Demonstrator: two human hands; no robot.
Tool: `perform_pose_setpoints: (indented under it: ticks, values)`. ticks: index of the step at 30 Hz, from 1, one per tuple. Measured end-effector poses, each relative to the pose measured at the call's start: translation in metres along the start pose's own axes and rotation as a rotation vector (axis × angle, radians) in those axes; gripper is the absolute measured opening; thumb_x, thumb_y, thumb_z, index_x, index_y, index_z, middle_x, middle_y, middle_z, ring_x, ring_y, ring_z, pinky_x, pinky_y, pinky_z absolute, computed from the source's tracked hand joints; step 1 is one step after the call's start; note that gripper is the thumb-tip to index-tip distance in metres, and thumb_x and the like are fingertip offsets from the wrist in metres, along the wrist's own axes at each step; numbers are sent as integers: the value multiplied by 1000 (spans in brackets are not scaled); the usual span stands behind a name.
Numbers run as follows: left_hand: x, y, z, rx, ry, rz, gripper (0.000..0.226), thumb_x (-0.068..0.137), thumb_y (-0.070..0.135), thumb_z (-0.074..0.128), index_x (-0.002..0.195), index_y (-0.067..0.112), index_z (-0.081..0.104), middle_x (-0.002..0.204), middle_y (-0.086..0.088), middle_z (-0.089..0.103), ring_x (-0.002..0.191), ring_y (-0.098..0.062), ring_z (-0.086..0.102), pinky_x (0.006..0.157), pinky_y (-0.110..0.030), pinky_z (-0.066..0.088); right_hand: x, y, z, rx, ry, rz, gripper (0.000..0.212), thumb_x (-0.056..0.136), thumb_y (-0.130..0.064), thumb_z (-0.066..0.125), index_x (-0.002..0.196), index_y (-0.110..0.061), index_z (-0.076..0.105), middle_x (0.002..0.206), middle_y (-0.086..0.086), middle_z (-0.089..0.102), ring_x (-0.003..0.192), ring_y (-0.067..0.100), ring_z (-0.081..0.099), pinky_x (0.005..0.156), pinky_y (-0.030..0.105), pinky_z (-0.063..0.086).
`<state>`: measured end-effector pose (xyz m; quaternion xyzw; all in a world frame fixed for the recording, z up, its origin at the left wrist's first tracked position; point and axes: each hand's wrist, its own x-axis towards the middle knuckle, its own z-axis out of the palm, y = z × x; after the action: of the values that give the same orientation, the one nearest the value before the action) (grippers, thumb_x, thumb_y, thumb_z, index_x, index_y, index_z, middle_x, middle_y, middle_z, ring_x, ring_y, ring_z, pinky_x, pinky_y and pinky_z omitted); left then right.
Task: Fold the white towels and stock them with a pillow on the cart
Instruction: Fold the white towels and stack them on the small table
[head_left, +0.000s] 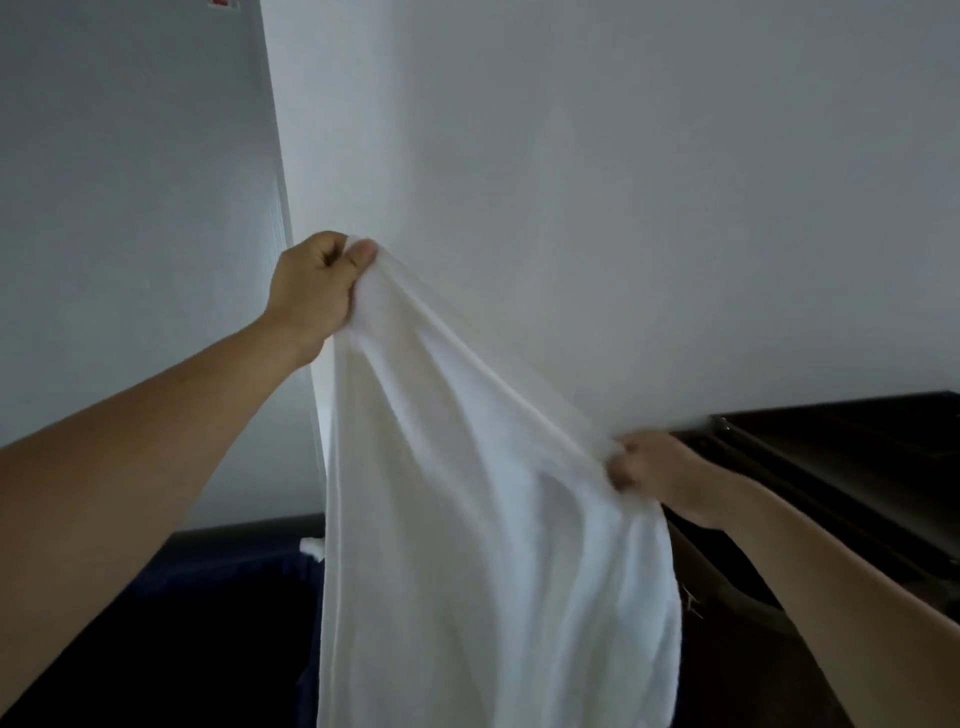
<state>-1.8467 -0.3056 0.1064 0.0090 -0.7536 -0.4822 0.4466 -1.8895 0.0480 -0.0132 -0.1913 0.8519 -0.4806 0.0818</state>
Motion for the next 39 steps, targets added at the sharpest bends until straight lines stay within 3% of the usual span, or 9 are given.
perform_pose_setpoints:
  ticks: [5,9,17,21,24,27,32,36,39]
  values:
    - [-8,-40,-7,19,-129,-161,20,92,37,68,78,23,67,78,4,63,73,-15,57,75,-39,51,-17,37,-10,-245,-109,94,14,81,0,65,91,0,75,95,12,75,94,27,70,92,39,54]
    - [-23,-65,-6,-102,-234,-303,19,93,32,68,89,14,70,92,-7,67,85,-23,63,89,-50,54,-20,40,-2,-180,-170,59,13,83,-4,68,89,-11,76,91,-1,76,89,17,72,80,27,54]
    - [-43,-84,-9,0,-178,-259,24,95,31,66,89,8,67,84,-4,62,73,-16,55,69,-31,47,-32,81,13,-53,41,83,33,87,-3,61,65,-21,78,73,-4,73,69,9,70,68,26,49]
    - [-48,-69,-3,-27,-189,-201,22,96,32,64,88,12,67,78,4,63,67,-9,57,57,-18,48,-25,88,26,-435,-97,-19,10,88,-16,65,81,-11,70,98,1,64,91,23,64,83,39,52]
    - [-57,-41,13,-113,-329,-140,21,96,29,65,84,12,65,70,7,61,59,-4,57,51,-17,47,-25,85,47,-510,-169,-143,10,91,-31,65,99,-32,71,107,-13,54,99,5,56,91,27,47]
    - [-71,-16,37,-139,-542,-103,24,96,30,65,90,6,65,79,-2,60,69,-13,57,58,-28,49,-19,56,70,-248,33,-280,4,93,-43,63,96,-46,64,97,-21,61,91,-8,58,77,14,44]
    - [-91,1,61,-53,-741,17,21,98,30,62,90,12,69,77,-1,62,71,-9,57,62,-21,48,2,-12,89,-58,479,-370,14,86,-56,59,91,-43,56,79,-21,65,78,-8,60,60,5,43]
    - [-95,-2,64,45,-723,68,23,98,30,63,92,9,69,85,-13,64,72,-8,56,65,-22,47,7,-28,87,-184,486,-313,15,84,-41,60,71,-32,58,65,-13,63,65,10,60,59,29,49]
    - [-87,-7,59,72,-635,76,23,96,30,65,88,8,67,73,1,58,66,-5,52,60,-17,43,8,-16,86,-241,340,-156,22,81,-23,62,60,-18,54,56,-8,57,57,17,54,55,32,45]
